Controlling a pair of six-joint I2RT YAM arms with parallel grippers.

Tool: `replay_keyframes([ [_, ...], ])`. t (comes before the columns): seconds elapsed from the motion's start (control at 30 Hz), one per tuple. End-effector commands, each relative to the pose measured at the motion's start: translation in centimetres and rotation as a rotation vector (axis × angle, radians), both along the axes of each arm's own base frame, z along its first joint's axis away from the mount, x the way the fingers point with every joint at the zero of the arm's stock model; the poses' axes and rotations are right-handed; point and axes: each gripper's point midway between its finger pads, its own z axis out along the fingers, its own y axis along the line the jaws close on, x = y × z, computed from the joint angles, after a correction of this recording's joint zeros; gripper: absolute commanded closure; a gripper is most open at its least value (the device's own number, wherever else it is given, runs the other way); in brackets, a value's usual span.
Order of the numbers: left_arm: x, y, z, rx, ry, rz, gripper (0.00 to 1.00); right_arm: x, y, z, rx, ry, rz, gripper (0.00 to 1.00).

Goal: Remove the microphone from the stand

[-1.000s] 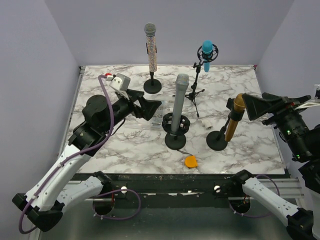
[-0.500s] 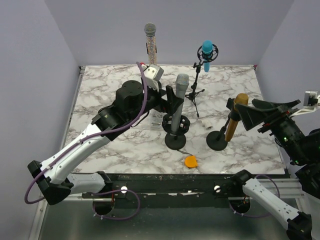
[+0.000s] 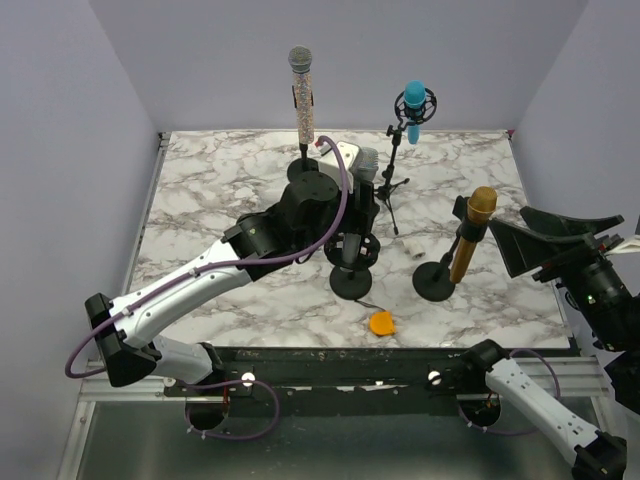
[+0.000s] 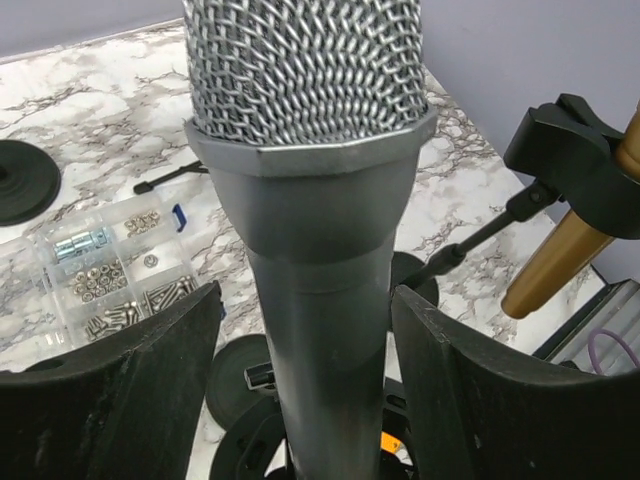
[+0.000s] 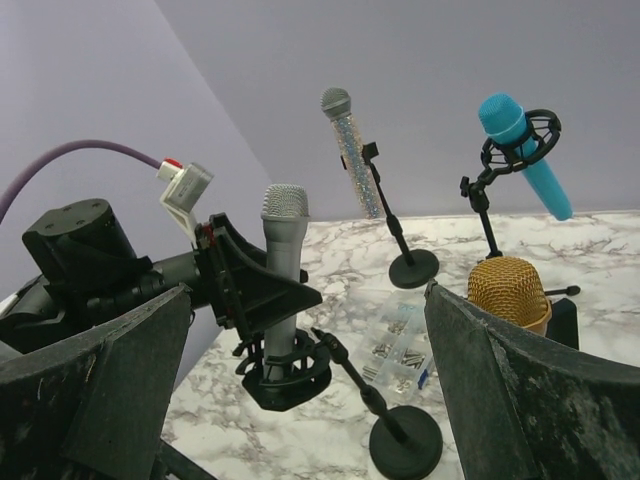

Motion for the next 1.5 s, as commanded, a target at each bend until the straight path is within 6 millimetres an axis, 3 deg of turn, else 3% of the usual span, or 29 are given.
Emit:
replay_keyframes([
  [0.0, 0.1, 0.6, 1.5, 0.018, -0.044, 0.075, 0.35, -0.5, -0.7, -0.2, -0.005, -0.010, -0.019, 0.00],
  [0.17, -0.4, 0.8, 1.5, 0.034, -0.047, 0.082, 0.50, -0.9, -1.1, -0.2, -0.004, -0.012, -0.027, 0.00],
  [0.4, -0.8, -0.1, 3.8, 0.049, -0.062, 0.035, 0.74, -1.0, -1.4, -0.2, -0.005, -0.010, -0.043, 0.00],
  [0.53, -0.7, -0.7, 7.5, 0.061, -0.125, -0.004, 0.77, -0.9, -1.4, -0.1, -0.007, -0.013, -0.044, 0.00],
  [0.77, -1.3, 0.3, 16.4, 0.019, -0.283, -0.047, 0.82, -0.6, -1.3, -0.2, -0.012, -0.002, -0.047, 0.00],
  [0.87, -1.7, 3.1, 19.9, 0.009, -0.369, 0.002, 0.82, -0.4, -1.3, -0.3, -0.014, 0.003, -0.051, 0.00],
  [0.97, -1.7, 7.0, 21.2, 0.040, -0.422, 0.102, 0.82, -0.2, -1.2, -0.6, -0.015, 0.009, -0.053, 0.00],
  [1.03, -1.4, 9.8, 20.3, 0.096, -0.431, 0.194, 0.82, 0.0, -1.1, -0.8, -0.017, 0.011, -0.053, 0.00],
  [1.1, -1.4, 12.2, 17.9, 0.158, -0.406, 0.268, 0.82, 0.4, -0.8, -1.2, -0.023, 0.017, -0.049, 0.00],
  [1.23, -1.6, 16.0, 9.9, 0.272, -0.310, 0.349, 0.87, 1.0, -0.4, -1.9, -0.037, 0.023, -0.046, 0.00],
  [1.47, 0.2, 25.2, -2.8, 0.374, -0.117, 0.591, 0.96, 2.4, 1.1, -3.4, -0.073, 0.043, -0.011, 0.00],
])
